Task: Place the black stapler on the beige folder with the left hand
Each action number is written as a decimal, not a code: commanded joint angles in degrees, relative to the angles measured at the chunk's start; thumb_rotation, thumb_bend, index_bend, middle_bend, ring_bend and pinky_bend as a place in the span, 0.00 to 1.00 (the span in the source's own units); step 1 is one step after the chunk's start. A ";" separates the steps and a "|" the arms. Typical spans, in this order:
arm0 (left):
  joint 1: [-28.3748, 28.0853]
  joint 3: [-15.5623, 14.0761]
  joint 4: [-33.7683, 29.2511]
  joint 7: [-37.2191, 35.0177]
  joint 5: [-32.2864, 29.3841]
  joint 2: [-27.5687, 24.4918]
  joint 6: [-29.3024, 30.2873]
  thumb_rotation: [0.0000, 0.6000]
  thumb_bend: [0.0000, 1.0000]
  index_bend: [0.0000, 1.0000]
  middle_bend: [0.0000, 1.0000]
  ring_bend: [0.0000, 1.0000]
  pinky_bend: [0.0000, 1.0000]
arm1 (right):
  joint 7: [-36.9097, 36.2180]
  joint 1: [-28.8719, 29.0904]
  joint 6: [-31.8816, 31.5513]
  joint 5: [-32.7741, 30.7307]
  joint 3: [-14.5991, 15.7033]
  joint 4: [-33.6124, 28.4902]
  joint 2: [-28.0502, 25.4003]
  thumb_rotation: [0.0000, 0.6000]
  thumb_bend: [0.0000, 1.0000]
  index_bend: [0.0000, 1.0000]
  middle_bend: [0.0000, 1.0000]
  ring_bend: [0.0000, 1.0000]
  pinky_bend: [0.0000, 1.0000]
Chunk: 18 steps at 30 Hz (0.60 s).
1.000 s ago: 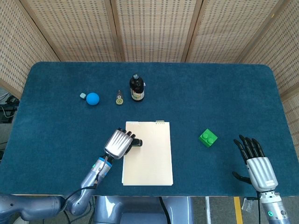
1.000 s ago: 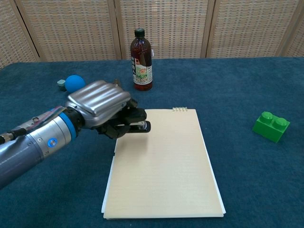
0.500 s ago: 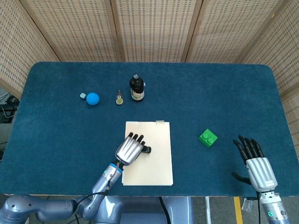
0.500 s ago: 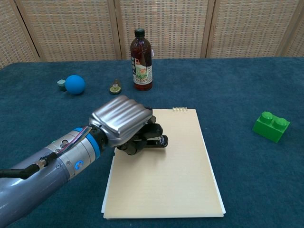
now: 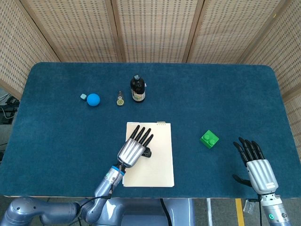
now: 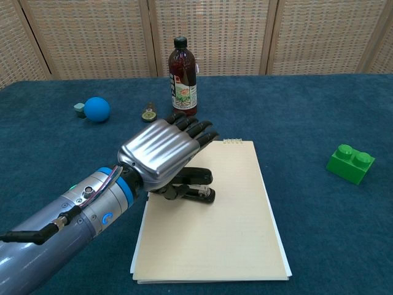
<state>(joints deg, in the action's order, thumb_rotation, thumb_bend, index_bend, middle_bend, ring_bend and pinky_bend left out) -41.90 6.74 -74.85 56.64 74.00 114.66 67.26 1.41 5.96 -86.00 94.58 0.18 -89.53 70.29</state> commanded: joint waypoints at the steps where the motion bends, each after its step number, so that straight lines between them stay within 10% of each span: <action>1: 0.46 -0.15 1.30 -2.07 2.59 1.19 2.64 1.00 0.32 0.00 0.00 0.00 0.00 | 0.11 -0.01 -0.05 -0.03 -0.04 0.00 0.01 1.00 0.13 0.02 0.00 0.00 0.00; 18: 14.52 -6.29 -17.38 -13.62 9.31 -20.62 18.96 1.00 0.28 0.00 0.00 0.00 0.00 | 3.24 -0.30 -0.67 0.73 0.16 -0.12 0.67 1.00 0.13 0.02 0.00 0.00 0.00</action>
<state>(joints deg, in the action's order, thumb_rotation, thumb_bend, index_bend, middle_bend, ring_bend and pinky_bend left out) -31.17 2.62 -88.20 43.75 83.22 98.73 83.16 4.40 5.71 -86.59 95.29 0.37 -89.60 70.88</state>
